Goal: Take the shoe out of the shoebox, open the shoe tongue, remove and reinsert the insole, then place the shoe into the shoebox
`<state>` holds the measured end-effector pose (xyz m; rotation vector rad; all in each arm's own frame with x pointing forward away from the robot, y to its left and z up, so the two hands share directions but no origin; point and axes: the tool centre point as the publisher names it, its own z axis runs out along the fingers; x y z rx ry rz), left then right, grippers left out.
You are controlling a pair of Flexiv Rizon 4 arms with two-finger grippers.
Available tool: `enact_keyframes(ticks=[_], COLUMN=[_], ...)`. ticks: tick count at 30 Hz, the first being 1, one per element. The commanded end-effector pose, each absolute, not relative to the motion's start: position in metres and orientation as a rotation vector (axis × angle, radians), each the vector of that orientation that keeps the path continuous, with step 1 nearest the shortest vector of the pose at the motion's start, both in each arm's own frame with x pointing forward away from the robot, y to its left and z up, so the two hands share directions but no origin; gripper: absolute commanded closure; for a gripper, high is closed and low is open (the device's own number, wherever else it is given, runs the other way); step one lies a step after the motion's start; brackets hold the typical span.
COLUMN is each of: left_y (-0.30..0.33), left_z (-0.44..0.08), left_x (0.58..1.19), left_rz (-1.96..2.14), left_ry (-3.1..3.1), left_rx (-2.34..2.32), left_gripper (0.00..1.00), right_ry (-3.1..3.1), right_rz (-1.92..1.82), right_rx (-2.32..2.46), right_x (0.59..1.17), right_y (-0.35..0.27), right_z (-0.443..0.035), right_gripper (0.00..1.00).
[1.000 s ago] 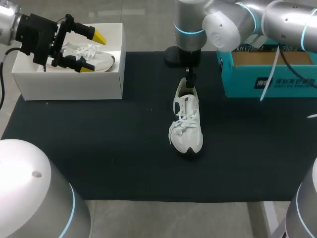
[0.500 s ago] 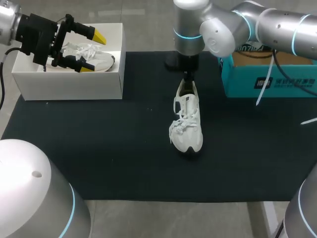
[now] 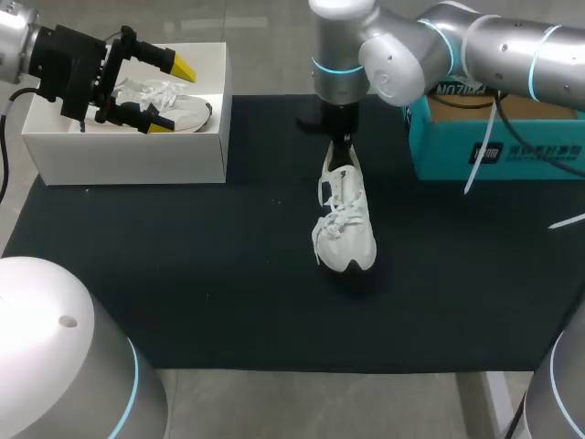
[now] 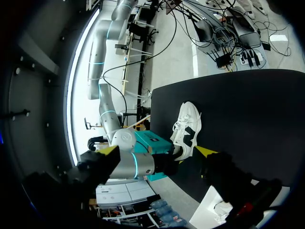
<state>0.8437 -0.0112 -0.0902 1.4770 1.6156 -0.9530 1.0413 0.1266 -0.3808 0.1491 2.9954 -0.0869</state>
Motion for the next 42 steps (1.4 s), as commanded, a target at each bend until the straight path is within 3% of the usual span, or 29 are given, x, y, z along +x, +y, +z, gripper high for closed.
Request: enact_keyframes(ticks=[1, 14, 36, 42], left_y=[-0.011, -0.011, -0.011, -0.011], left_z=[-0.089, -0.089, -0.089, -0.089], left_x=[0.845, 0.845, 0.845, 0.845], left_rz=[-0.952, -0.952, -0.952, -0.952], left_ry=[1.619, 1.619, 1.619, 1.619], left_rx=[1.482, 1.482, 1.482, 1.482], left_gripper=[0.0, 0.0, 0.0, 0.0], right_ry=[2.954, 2.912, 2.916, 2.93], right_rz=[-0.094, -0.062, -0.077, -0.015], right_rx=[0.178, 0.157, 0.195, 0.192], right_x=[1.023, 1.024, 1.026, 1.041], right_y=[0.124, 0.126, 0.125, 0.109], right_z=[-0.329, -0.188, -0.184, -0.142], right_gripper=[1.0, 1.0, 1.0, 1.0])
